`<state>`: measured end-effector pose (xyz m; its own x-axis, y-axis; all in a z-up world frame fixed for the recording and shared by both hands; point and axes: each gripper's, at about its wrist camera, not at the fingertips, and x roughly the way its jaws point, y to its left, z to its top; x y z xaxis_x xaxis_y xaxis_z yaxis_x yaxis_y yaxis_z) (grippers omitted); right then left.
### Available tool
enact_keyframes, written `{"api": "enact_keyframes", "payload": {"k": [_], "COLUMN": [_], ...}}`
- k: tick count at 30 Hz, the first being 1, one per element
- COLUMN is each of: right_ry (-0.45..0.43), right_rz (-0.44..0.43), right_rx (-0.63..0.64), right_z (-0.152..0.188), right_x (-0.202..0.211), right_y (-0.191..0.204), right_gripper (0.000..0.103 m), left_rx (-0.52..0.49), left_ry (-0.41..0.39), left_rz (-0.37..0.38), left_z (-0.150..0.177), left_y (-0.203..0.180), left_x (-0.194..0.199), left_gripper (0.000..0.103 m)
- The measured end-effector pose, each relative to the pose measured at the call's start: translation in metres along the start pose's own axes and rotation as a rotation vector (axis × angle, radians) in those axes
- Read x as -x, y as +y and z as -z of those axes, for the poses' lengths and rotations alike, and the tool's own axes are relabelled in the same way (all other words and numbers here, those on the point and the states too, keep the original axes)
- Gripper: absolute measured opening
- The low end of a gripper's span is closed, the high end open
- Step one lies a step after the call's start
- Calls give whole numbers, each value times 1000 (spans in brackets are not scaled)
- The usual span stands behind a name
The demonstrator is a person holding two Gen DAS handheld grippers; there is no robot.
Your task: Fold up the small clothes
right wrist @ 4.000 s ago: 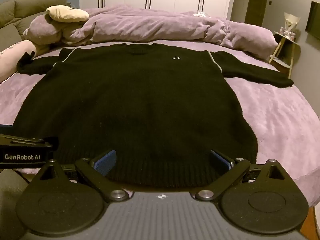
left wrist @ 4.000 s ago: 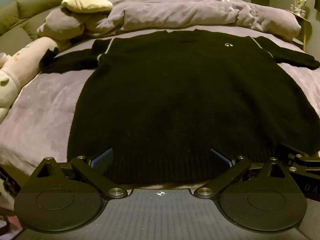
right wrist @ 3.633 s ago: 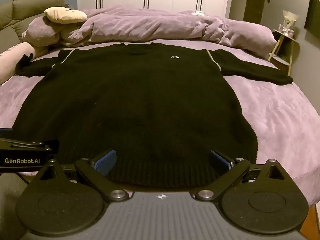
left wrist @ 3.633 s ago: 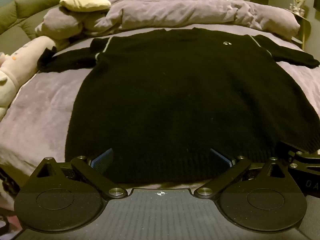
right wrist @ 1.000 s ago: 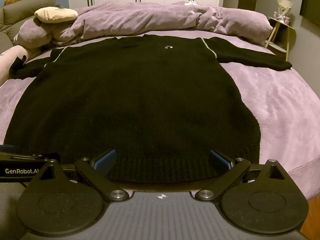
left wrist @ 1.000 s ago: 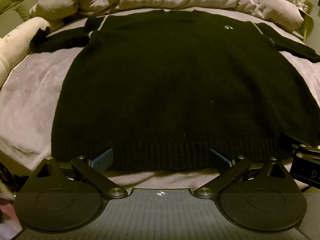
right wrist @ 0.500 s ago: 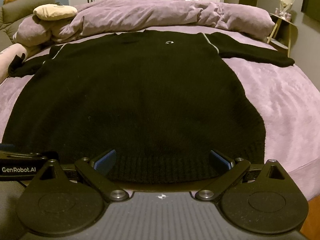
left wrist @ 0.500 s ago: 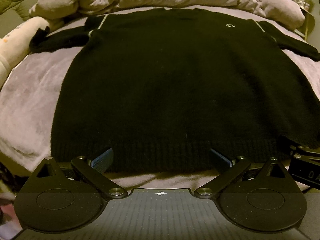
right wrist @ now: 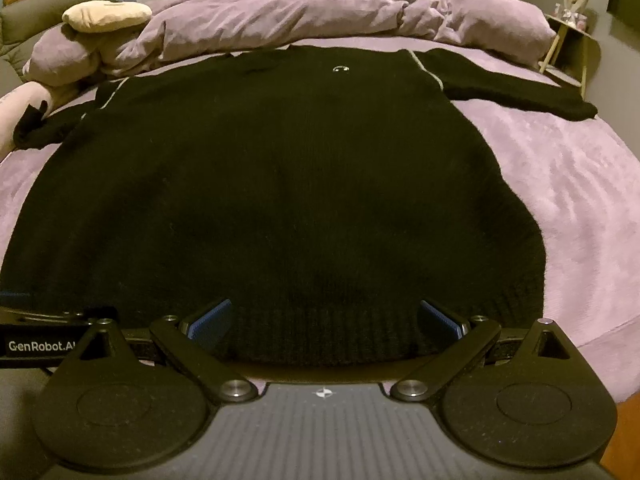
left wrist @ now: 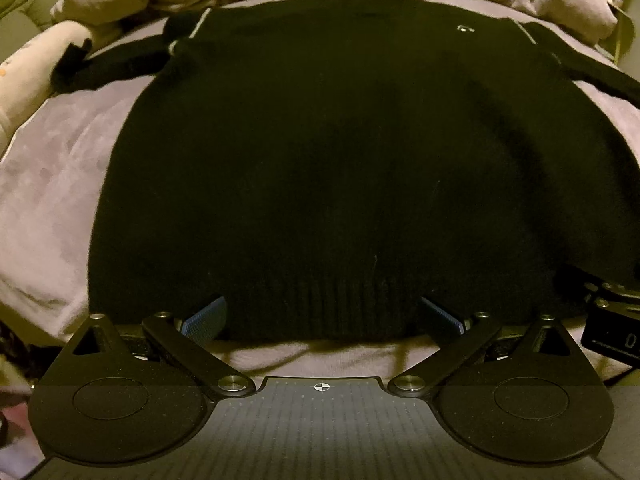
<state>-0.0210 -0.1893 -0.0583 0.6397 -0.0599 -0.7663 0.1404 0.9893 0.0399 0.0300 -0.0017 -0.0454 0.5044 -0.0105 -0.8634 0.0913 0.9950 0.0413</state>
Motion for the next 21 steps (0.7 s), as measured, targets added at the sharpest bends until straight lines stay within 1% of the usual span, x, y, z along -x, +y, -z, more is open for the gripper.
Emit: {"api": "enact_keyframes", "payload": {"k": [9, 11, 13, 16, 19, 21], "right_ry": [39, 37, 11, -54, -78, -64], "right_rz": [-10, -29, -57, -78, -86, -94], "right_rx": [-15, -25, -42, -53, -61, -89], "right_z": [-3, -7, -16, -32, -48, -54], "right_x": [-18, -17, -12, -12, -28, -43], "right_y": [-8, -11, -16, -24, -33, -44], "right_gripper": [99, 99, 99, 99, 99, 99], "left_rx": [-10, -11, -16, -20, -1, 20], "left_ry": [40, 19, -9, -51, -72, -90], "left_rz": [-14, -16, -22, -26, -46, -65], "left_z": [-4, -5, -10, -28, -55, -74], "left_y": [-3, -2, -3, -5, -3, -2], "left_x": [-14, -13, -9, -10, -22, -31], "left_gripper": [103, 103, 103, 103, 103, 103]}}
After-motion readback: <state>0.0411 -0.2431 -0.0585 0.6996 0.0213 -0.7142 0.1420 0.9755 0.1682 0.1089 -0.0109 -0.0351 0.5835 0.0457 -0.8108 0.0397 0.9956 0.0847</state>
